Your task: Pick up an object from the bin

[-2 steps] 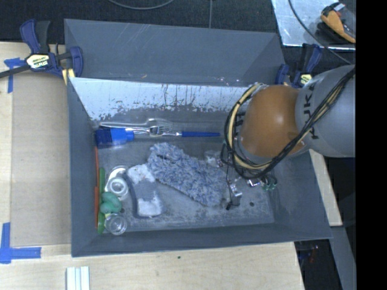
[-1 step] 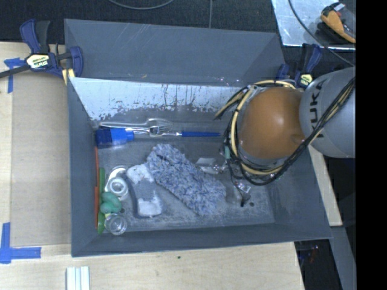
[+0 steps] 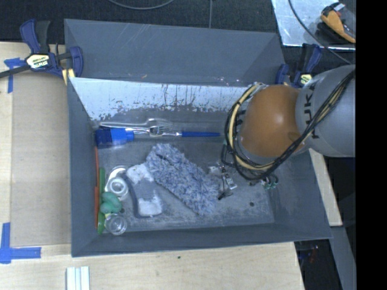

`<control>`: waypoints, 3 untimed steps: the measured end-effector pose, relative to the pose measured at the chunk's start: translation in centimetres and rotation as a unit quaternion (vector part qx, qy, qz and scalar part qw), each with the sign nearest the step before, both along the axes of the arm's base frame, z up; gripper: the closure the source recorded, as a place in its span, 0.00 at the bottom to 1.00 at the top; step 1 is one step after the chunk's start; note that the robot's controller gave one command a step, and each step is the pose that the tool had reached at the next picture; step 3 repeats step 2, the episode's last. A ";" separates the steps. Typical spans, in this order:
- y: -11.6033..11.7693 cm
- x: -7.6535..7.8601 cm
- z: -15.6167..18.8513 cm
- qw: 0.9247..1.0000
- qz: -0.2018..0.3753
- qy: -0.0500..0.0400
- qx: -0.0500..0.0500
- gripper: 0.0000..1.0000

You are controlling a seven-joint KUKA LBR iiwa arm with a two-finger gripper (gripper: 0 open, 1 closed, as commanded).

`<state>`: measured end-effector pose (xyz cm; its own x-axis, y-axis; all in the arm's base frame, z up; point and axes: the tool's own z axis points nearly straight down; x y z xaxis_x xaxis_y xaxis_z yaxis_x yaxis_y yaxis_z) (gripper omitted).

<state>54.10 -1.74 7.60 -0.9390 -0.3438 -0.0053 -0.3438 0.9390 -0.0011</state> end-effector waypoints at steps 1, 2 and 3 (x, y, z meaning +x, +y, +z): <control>0.0 0.0 0.0 1.000 0.000 0.000 0.000 1.00; 0.0 -0.2 4.3 1.000 0.000 0.004 0.000 1.00; 0.0 -0.2 4.3 1.000 0.000 0.004 0.000 1.00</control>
Offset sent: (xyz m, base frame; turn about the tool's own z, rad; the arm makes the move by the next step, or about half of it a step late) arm 0.0000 -0.0001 0.1017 -0.0001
